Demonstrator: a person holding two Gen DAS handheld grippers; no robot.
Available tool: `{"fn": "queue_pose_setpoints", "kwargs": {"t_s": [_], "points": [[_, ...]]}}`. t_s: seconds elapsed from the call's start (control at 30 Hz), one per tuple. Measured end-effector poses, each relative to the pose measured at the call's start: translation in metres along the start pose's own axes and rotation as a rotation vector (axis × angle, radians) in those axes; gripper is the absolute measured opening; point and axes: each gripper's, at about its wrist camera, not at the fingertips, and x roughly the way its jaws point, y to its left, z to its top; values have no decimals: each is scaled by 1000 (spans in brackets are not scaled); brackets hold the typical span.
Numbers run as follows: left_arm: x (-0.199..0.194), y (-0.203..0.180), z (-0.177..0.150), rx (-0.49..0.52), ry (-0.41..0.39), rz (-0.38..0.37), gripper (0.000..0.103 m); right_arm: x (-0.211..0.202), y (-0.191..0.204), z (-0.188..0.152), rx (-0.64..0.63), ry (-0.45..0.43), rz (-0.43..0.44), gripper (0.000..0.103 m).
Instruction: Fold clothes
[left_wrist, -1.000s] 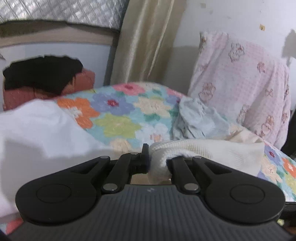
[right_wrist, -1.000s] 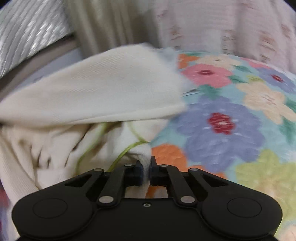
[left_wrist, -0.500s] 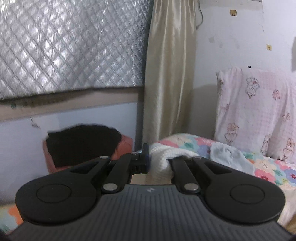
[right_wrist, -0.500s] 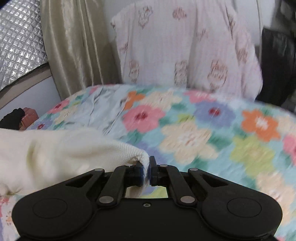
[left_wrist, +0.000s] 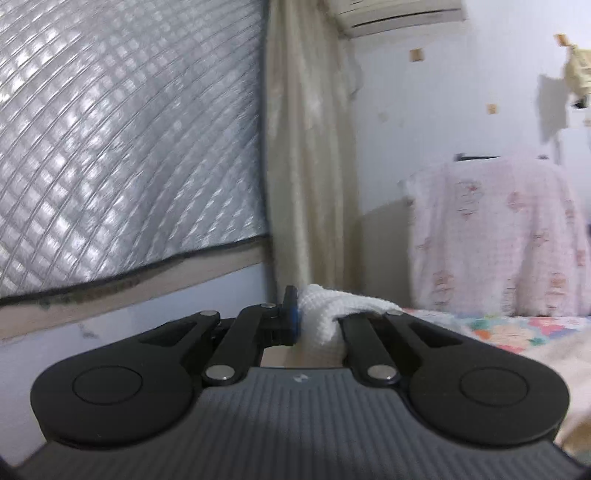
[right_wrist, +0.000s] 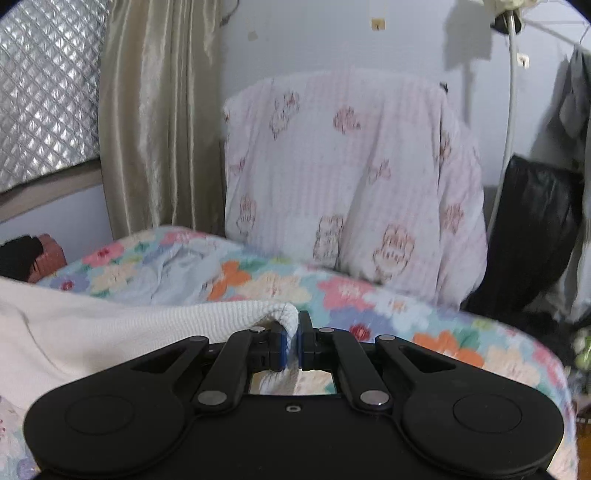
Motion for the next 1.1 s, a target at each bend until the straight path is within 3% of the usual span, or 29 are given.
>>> {"fn": "queue_pose_setpoints", "kwargs": {"t_s": [0.1, 0.17, 0.23, 0.33, 0.4, 0.47, 0.57, 0.63, 0.77, 0.87, 0.93, 1.0, 1.1], "points": [[-15, 2, 25, -19, -6, -61, 4, -2, -15, 39, -42, -17, -15, 5], [-6, 12, 40, -65, -3, -63, 4, 12, -16, 68, -75, -35, -46, 5], [22, 21, 48, -125, 22, -41, 4, 46, -17, 102, -72, -13, -51, 5], [96, 31, 39, -212, 96, 31, 4, 112, -13, 139, 0, -14, -35, 6], [156, 31, 17, -224, 154, 109, 4, 163, 10, 147, -8, -31, -64, 15], [212, 31, -15, -245, 230, 179, 5, 201, 31, 134, 12, 3, -97, 43], [267, 29, -74, -348, 386, 198, 6, 241, 56, 95, 71, 78, -101, 48], [275, 14, -118, -387, 474, 139, 12, 251, 65, 53, 123, 128, -59, 48], [246, -38, -185, -330, 560, -11, 15, 228, 69, -43, 219, 183, 72, 48], [213, -72, -220, -281, 566, -136, 31, 204, 72, -110, 286, 209, 173, 48], [192, -88, -240, -256, 569, -206, 40, 191, 75, -145, 310, 223, 201, 48], [179, -97, -257, -238, 608, -254, 41, 175, 70, -179, 382, 204, 217, 49], [171, -102, -278, -292, 688, -279, 41, 177, 66, -195, 500, 283, 302, 49]]}}
